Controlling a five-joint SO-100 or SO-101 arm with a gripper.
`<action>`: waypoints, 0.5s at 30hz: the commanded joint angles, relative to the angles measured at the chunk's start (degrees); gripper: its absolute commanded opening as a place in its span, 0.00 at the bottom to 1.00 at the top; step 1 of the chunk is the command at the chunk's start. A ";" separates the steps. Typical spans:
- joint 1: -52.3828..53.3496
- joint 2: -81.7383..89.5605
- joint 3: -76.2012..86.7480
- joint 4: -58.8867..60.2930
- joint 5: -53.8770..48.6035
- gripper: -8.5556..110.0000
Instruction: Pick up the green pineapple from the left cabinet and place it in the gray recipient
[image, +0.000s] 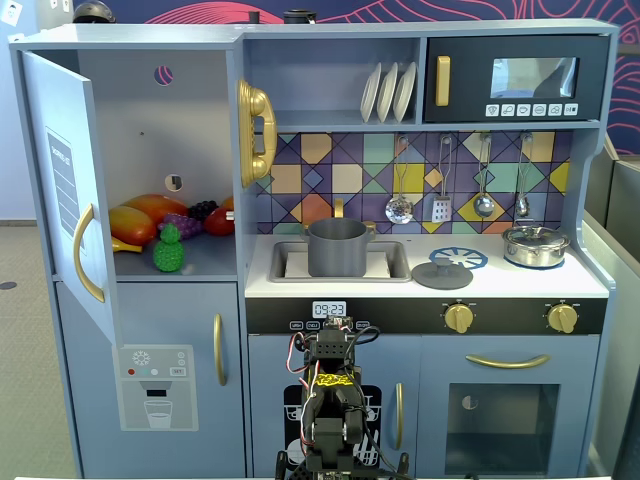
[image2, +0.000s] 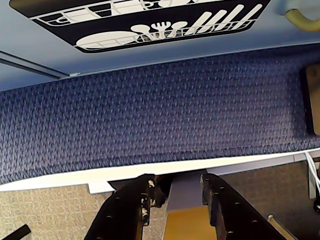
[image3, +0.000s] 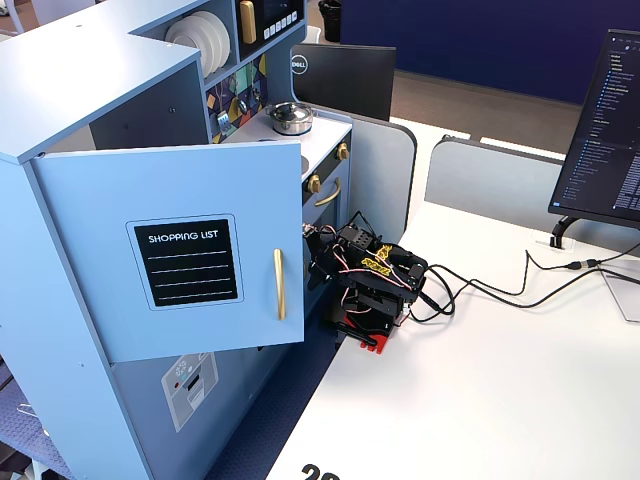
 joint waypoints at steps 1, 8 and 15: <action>0.53 -0.26 0.00 10.02 0.62 0.09; 0.35 -0.26 0.00 10.02 0.62 0.09; -10.72 -0.62 -0.26 4.57 -2.90 0.07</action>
